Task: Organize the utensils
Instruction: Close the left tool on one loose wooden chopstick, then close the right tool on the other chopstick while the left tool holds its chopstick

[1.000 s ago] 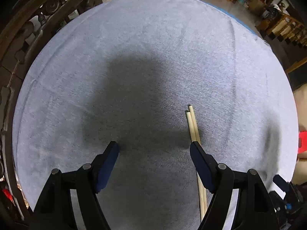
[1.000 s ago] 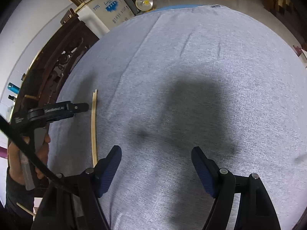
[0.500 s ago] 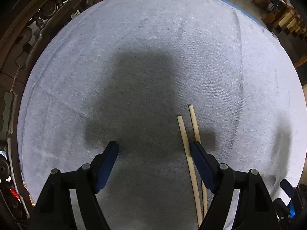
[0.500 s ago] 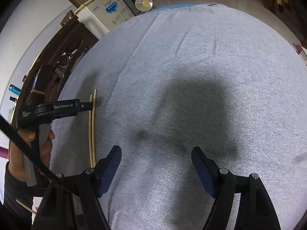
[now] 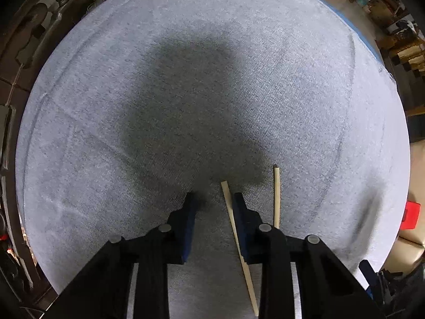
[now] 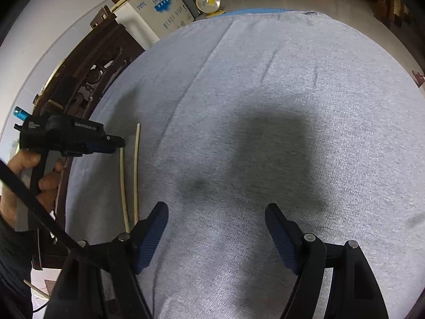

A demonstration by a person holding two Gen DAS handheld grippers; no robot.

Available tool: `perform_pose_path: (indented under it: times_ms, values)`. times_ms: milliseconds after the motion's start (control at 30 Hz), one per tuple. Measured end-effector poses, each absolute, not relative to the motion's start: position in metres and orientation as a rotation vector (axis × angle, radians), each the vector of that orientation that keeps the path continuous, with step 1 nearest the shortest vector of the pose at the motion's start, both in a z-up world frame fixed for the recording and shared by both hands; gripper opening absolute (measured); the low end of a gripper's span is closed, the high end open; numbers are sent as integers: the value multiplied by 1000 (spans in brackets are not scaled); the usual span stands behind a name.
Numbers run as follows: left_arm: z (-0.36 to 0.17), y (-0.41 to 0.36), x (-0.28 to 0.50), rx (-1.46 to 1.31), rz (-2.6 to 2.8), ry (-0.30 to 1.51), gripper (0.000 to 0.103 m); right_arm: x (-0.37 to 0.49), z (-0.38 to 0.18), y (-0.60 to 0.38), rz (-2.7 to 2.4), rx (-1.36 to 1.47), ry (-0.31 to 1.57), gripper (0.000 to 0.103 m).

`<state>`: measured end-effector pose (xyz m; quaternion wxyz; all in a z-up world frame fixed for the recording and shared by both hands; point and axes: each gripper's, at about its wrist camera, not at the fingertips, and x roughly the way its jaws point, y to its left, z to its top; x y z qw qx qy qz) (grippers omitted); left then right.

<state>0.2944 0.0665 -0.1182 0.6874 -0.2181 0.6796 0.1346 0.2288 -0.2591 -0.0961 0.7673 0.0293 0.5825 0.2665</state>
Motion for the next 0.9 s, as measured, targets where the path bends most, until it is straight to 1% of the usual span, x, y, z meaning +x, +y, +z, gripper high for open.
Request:
perform_pose_path:
  times_ms: [167,233,300,367,433,733,800,900]
  values:
    - [-120,76,317,-525,308,1581,29,232,-97,-261,590,74,1261,78]
    - [-122,70,328,-522,296,1587,25,233,-99,-262,593,77,1260,78]
    - [-124,61,329,-513,275,1589,25,234,-100,-264,596,87,1262,78]
    - [-123,58,333,-485,295,1580,19,234,-102,-266,595,96,1262,78]
    - [-122,56,336,-478,299,1579,7,234,-105,-267,599,107,1267,78]
    - [-122,53,335,-502,305,1580,7,240,-107,-264,614,111,1272,78]
    - [-122,55,321,-492,305,1567,7,241,-107,-257,623,106,1281,78]
    - [-122,50,320,-467,286,1536,6,245,-102,-243,642,91,1287,78]
